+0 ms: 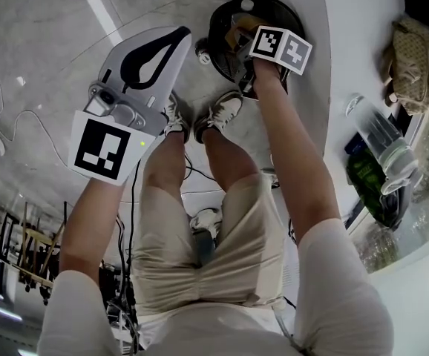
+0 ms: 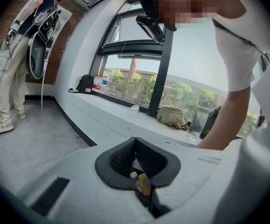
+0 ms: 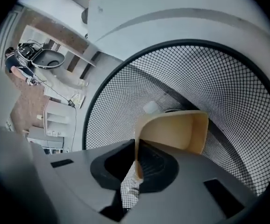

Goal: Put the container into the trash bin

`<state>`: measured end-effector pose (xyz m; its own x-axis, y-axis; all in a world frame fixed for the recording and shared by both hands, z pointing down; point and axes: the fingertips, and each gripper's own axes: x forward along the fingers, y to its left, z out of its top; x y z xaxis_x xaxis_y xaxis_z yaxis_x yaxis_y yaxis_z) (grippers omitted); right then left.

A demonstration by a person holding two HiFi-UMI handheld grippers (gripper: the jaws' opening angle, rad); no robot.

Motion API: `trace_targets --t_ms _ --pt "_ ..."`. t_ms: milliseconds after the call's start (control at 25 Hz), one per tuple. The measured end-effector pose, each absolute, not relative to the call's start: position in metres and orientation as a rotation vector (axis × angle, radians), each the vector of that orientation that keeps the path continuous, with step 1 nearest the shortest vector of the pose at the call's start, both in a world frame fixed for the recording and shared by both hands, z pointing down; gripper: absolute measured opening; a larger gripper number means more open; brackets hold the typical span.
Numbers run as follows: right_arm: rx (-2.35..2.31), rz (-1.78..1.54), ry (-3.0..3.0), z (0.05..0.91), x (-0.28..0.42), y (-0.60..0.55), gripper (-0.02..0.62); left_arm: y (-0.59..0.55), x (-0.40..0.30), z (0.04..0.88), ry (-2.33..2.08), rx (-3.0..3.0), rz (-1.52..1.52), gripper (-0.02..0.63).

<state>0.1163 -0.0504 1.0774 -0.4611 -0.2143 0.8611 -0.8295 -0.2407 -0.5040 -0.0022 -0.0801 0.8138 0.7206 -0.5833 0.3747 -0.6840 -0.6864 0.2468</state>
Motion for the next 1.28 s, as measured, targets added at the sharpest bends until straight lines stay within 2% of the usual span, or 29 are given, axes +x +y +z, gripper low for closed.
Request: trace_targets --t_ms 480,640,840,1280 --pt "1.260 1.810 -1.533 1.087 0.115 -0.048 0.028 -0.076 -0.005 0.802 -0.959 2.578 0.414 0.017" --pt "1.238 1.864 -1.537 1.079 0.110 -0.045 0.125 -0.077 -0.009 0.789 -0.964 2.599 0.433 0.017" --pt "1.279 1.863 -1.515 1.057 0.116 -0.044 0.196 -0.076 -0.004 0.761 -0.968 2.614 0.395 0.017" --pt "1.395 1.813 -1.543 0.955 0.112 -0.054 0.216 -0.064 -0.024 0.662 -1.010 2.636 0.389 0.017"
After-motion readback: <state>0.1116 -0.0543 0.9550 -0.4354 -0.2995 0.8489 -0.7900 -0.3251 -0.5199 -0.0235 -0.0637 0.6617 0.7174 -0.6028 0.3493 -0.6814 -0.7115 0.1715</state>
